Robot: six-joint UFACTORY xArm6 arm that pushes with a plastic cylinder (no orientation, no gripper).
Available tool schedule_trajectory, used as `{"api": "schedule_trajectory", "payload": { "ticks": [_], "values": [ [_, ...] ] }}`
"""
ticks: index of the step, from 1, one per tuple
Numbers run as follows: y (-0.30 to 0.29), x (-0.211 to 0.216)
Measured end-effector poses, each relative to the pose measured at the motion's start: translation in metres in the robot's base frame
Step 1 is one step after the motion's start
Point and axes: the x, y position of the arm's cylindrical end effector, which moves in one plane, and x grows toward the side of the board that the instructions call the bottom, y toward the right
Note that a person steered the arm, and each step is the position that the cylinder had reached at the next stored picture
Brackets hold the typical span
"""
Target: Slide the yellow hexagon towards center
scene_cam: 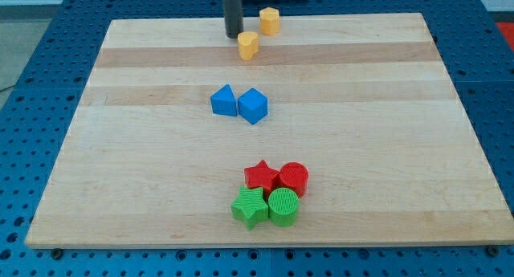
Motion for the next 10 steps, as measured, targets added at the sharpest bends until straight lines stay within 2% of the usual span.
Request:
{"api": "schedule_trajectory", "payload": {
  "ticks": [1,2,3,4,6,7,8,9,10],
  "values": [
    [-0.009,-0.033],
    [0.007,-0.033],
    [0.082,-0.032],
    [0.132,-0.019],
    [0.132,-0.032],
    [0.154,0.011],
    [0.154,0.027],
    [0.175,-0.011],
    [0.220,-0.009]
  ]
}}
